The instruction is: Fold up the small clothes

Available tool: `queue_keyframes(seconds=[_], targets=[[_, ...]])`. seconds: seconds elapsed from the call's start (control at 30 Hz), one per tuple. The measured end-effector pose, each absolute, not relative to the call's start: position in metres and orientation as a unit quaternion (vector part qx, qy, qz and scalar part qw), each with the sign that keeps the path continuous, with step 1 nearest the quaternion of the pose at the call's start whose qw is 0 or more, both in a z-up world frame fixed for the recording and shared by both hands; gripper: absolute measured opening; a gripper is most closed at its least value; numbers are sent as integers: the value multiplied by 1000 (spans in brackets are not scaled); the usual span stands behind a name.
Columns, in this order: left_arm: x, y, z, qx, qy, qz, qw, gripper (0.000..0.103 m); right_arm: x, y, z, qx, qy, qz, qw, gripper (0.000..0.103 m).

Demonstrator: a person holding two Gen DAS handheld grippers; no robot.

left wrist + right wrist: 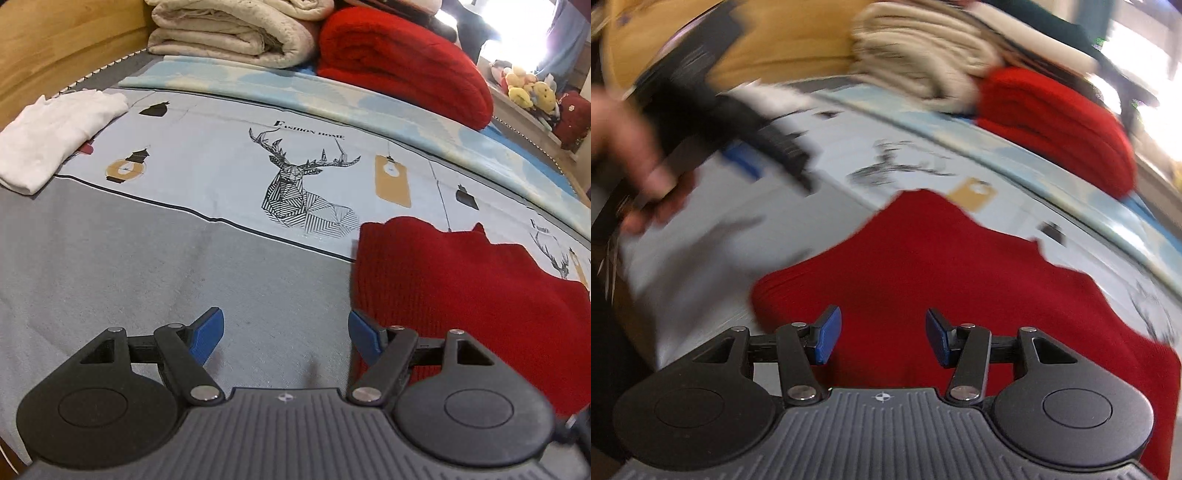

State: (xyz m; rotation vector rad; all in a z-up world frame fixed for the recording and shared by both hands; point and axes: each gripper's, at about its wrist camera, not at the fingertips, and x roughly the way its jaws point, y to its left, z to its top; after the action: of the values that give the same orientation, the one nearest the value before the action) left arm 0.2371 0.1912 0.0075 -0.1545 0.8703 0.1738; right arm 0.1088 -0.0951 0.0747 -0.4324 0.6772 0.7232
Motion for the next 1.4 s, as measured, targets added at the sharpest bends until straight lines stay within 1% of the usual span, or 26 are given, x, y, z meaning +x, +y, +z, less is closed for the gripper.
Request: queue_keyframes(seconds=[0.03,0.1,0.2,0.33,0.43,0.47,0.53,0.57,0.63,0.67,0.7,0.8,0.93,1.17,1.2,1.23,1.27,1.3,1.33,1.37,1.4], targets=[[238,192,7,-76,420,83,900,80,104,-88,71,-223,316,356,851,61],[240,196,7,-82,422,80,899,81,94,-74,62,-258,308,378,834,67],[243,200,7,-96,430,56,896,83,81,-56,46,-315,301,398,808,67],[245,202,7,-96,428,51,897,83,73,-41,22,-395,291,382,783,67],[250,200,5,-107,432,40,895,83,74,-41,17,-410,275,380,782,65],[252,200,5,-118,433,35,893,84,76,-41,17,-409,274,380,783,64],[258,200,4,-148,435,22,888,88,80,-42,18,-408,273,380,784,49],[261,201,3,-165,437,14,884,89,82,-43,19,-404,275,386,782,47],[268,199,0,-195,444,-3,875,91,85,-46,23,-392,279,395,782,30],[273,197,-2,-207,448,-10,870,91,86,-48,28,-386,279,396,785,26],[277,195,-4,-219,455,-19,863,92,88,-49,33,-380,277,397,789,20],[294,189,-15,-255,481,-44,837,92,90,-59,56,-345,267,396,808,16],[315,178,-33,-290,517,-85,801,93,94,-78,84,-300,256,394,830,16],[343,154,-62,-308,559,-147,755,92,89,-105,97,-268,250,404,838,15],[344,152,-64,-306,561,-151,754,87,98,-105,96,-266,250,407,837,15],[345,150,-66,-301,563,-152,754,79,99,-106,95,-262,249,410,837,15],[345,149,-68,-293,566,-149,756,75,99,-108,96,-258,249,412,837,15],[345,148,-69,-286,568,-147,758,63,100,-108,96,-255,249,416,837,15],[344,148,-70,-278,569,-146,760,55,100,-108,97,-253,249,418,836,15],[344,149,-69,-275,566,-147,763,50,100,-108,97,-252,250,418,836,15],[342,150,-66,-276,561,-151,766,42,99,-106,97,-251,250,420,836,15]])
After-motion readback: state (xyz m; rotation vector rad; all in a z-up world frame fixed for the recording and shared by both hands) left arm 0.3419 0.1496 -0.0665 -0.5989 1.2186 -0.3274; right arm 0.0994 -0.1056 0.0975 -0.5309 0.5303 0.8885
